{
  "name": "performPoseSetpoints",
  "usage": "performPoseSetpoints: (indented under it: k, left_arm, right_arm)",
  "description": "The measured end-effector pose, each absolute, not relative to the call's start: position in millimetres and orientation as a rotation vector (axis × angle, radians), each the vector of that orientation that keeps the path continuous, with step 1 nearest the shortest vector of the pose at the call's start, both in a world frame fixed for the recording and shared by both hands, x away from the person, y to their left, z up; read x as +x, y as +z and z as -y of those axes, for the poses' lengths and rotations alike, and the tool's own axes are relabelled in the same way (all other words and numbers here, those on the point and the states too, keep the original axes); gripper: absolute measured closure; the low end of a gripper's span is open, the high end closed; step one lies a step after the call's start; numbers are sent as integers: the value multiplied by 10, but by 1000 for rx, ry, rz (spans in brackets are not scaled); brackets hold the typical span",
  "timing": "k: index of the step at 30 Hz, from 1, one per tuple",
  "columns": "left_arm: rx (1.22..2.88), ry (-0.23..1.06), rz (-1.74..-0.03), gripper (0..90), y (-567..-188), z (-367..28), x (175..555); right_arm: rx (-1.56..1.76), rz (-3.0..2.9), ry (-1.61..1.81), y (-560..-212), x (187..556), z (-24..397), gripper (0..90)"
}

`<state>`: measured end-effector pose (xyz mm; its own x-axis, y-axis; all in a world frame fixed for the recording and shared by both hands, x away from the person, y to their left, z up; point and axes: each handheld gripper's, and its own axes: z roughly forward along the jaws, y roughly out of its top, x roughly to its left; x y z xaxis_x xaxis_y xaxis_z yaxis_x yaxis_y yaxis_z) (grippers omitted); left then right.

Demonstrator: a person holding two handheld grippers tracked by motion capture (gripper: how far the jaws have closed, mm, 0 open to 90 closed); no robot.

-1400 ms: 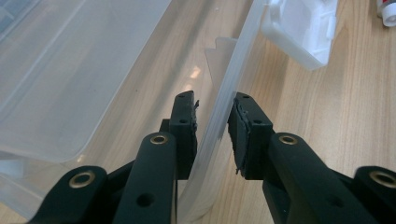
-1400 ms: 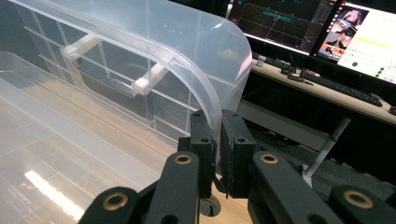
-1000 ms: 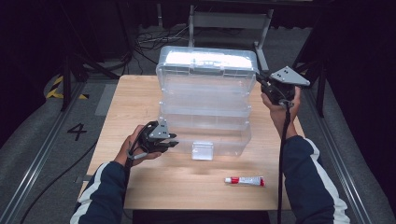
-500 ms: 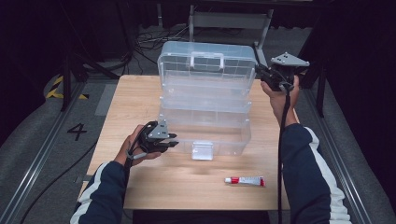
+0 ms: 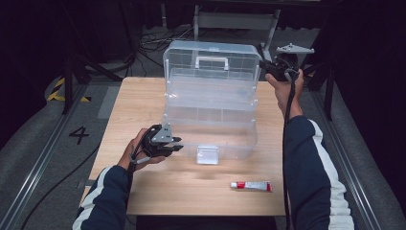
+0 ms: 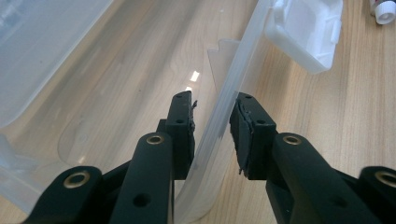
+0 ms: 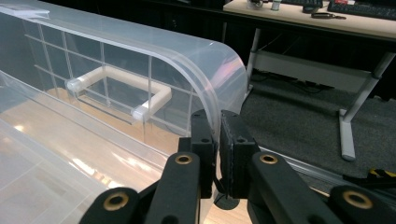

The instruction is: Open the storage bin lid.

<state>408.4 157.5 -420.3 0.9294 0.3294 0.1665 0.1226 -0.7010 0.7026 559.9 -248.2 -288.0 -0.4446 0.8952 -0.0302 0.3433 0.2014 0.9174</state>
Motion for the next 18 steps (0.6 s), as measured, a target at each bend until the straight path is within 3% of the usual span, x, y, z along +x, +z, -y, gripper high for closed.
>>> performPoseSetpoints:
  k: [18]
  left_arm:
    - [2336,368,-327,698,-4208,-1574,4075]
  right_arm:
    - [1245,-1956,1187,-2921,6031,2485,845]
